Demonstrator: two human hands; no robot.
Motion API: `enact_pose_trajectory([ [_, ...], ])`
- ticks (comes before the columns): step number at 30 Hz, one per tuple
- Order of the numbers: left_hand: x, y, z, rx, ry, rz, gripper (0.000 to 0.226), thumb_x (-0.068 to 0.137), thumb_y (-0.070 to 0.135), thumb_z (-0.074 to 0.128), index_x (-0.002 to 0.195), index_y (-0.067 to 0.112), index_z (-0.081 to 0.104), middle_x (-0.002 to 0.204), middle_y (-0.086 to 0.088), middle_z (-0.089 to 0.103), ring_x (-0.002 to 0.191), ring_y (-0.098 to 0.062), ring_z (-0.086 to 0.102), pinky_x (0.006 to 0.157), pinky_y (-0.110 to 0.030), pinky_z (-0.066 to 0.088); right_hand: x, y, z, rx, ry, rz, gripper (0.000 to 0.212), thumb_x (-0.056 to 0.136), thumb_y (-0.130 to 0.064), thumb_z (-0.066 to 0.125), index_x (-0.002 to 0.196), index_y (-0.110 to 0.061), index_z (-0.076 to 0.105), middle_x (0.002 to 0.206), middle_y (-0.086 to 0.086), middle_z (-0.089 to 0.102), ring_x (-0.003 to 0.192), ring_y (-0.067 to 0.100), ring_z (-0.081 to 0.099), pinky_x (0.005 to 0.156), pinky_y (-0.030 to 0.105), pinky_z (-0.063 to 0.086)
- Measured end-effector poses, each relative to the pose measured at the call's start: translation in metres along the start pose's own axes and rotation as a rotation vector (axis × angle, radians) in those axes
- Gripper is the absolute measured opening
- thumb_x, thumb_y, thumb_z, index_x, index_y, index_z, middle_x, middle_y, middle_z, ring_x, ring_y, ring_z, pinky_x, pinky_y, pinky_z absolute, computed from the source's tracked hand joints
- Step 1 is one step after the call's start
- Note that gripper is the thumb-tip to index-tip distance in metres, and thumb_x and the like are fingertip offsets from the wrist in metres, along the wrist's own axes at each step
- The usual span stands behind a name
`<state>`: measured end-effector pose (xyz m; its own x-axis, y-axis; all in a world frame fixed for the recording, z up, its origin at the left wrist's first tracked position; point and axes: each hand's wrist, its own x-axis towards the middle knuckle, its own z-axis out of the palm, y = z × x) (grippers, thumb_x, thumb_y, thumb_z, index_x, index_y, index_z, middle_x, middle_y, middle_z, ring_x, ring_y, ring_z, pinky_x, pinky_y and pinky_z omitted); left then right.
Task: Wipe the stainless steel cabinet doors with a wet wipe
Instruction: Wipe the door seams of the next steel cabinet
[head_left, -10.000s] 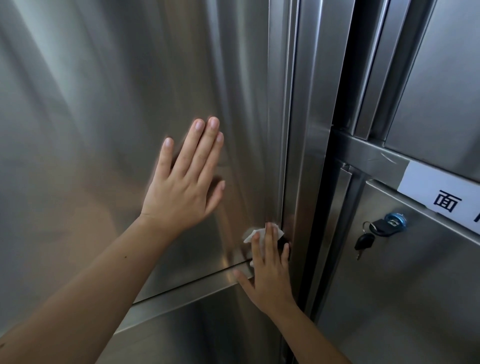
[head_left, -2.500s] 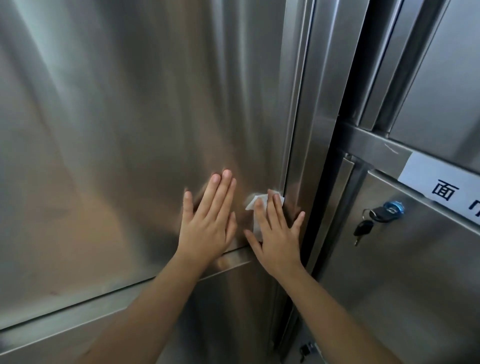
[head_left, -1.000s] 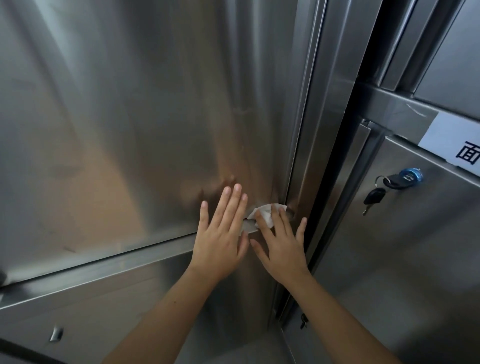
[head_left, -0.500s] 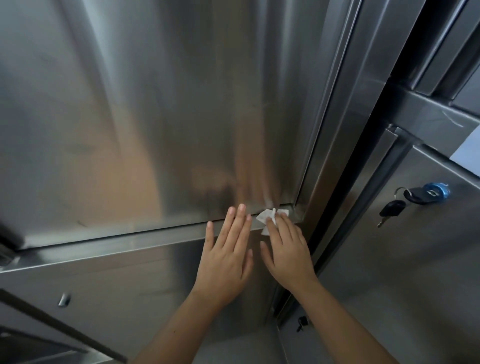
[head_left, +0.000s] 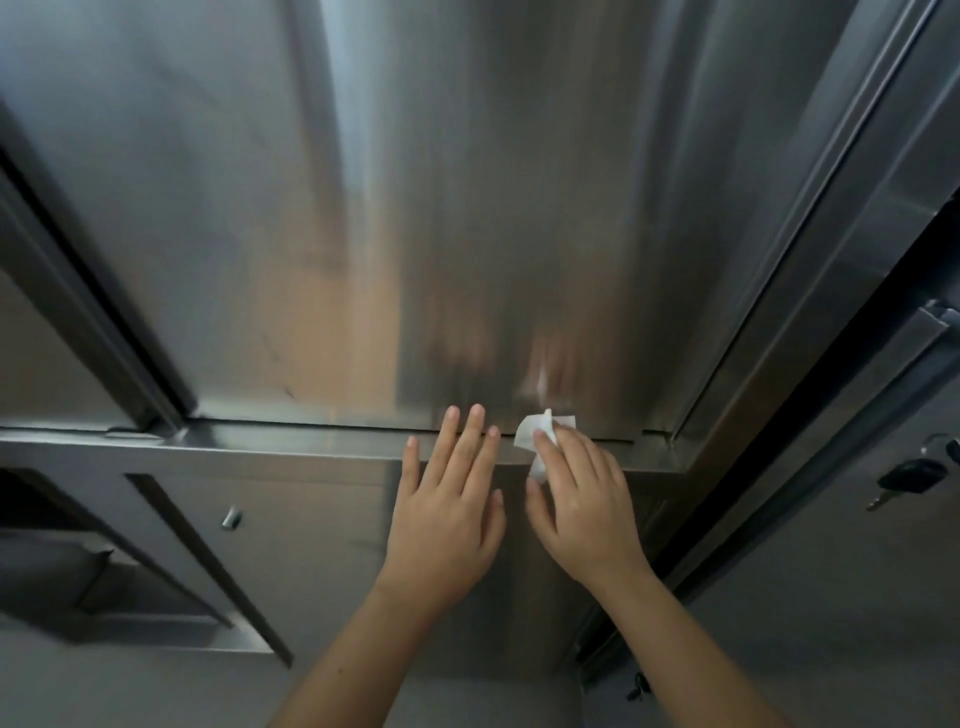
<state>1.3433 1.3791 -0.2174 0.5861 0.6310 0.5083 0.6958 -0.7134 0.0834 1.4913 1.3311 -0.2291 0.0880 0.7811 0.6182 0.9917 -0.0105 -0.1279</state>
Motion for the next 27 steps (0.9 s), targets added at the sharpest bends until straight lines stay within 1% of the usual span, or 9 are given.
enact_pose_trajectory([
  [4,-0.017,-0.028,-0.017,0.013,0.017,-0.091,0.049,0.084,0.026,0.04,0.124,0.005,0.059,0.137,-0.013,0.049,0.129,-0.032,0.043,0.1,-0.056,0.034,0.011,-0.034,0.008,0.047,-0.014,-0.052,0.042,0.087,-0.026,0.043,0.112,0.0,0.064,0.113,0.016,0.064,0.104,0.029,0.063,0.085,0.04,0.052],
  [9,-0.052,-0.076,-0.038,0.046,0.045,-0.228,0.048,0.083,0.025,0.039,0.119,0.002,0.062,0.133,-0.015,0.053,0.125,-0.034,0.047,0.097,-0.058,0.037,0.019,-0.092,0.023,0.092,-0.057,-0.111,0.044,0.085,-0.026,0.042,0.114,0.0,0.064,0.117,0.016,0.063,0.106,0.029,0.062,0.087,0.039,0.05],
  [13,-0.088,-0.117,-0.058,0.063,0.045,-0.301,0.05,0.082,0.024,0.038,0.12,0.001,0.061,0.132,-0.017,0.053,0.124,-0.035,0.048,0.094,-0.059,0.039,0.021,-0.147,0.033,0.117,-0.07,-0.152,0.045,0.084,-0.025,0.042,0.112,0.001,0.064,0.114,0.017,0.064,0.105,0.03,0.063,0.087,0.041,0.05],
  [16,-0.115,-0.149,-0.076,0.059,0.054,-0.322,0.049,0.082,0.022,0.038,0.12,0.001,0.061,0.132,-0.017,0.053,0.123,-0.036,0.048,0.092,-0.059,0.04,0.022,-0.193,0.038,0.113,-0.082,-0.176,0.043,0.083,-0.024,0.045,0.113,0.0,0.064,0.115,0.018,0.063,0.105,0.03,0.062,0.087,0.041,0.051],
  [18,-0.133,-0.171,-0.09,0.059,0.056,-0.329,0.049,0.082,0.022,0.037,0.12,0.001,0.06,0.133,-0.017,0.053,0.124,-0.036,0.047,0.093,-0.059,0.04,0.021,-0.225,0.041,0.101,-0.078,-0.176,0.04,0.08,-0.02,0.056,0.114,0.0,0.064,0.116,0.018,0.063,0.106,0.03,0.062,0.087,0.041,0.051],
  [20,-0.149,-0.192,-0.102,0.054,0.073,-0.323,0.049,0.083,0.021,0.037,0.12,0.0,0.061,0.132,-0.017,0.053,0.124,-0.036,0.048,0.093,-0.059,0.04,0.019,-0.255,0.044,0.093,-0.076,-0.165,0.043,0.076,-0.016,0.069,0.115,0.001,0.063,0.117,0.018,0.063,0.107,0.03,0.062,0.087,0.043,0.051],
  [21,-0.157,-0.202,-0.107,0.054,0.081,-0.315,0.048,0.083,0.021,0.036,0.119,0.0,0.061,0.132,-0.017,0.054,0.123,-0.036,0.048,0.093,-0.059,0.039,0.018,-0.27,0.046,0.091,-0.074,-0.159,0.045,0.074,-0.015,0.072,0.115,0.001,0.063,0.117,0.019,0.062,0.107,0.031,0.062,0.087,0.044,0.051],
  [23,-0.169,-0.22,-0.117,0.061,0.084,-0.295,0.048,0.083,0.02,0.036,0.119,0.0,0.061,0.131,-0.017,0.054,0.123,-0.036,0.048,0.093,-0.059,0.039,0.016,-0.295,0.048,0.082,-0.065,-0.144,0.046,0.073,-0.013,0.073,0.115,0.002,0.063,0.117,0.02,0.062,0.107,0.032,0.061,0.087,0.046,0.051],
  [27,-0.186,-0.241,-0.129,0.042,0.067,-0.272,0.05,0.083,0.019,0.034,0.121,0.0,0.059,0.133,-0.016,0.052,0.124,-0.036,0.047,0.093,-0.06,0.039,0.012,-0.329,0.049,0.057,-0.055,-0.115,0.047,0.072,-0.012,0.073,0.115,0.003,0.062,0.117,0.02,0.062,0.108,0.032,0.061,0.088,0.045,0.05],
])
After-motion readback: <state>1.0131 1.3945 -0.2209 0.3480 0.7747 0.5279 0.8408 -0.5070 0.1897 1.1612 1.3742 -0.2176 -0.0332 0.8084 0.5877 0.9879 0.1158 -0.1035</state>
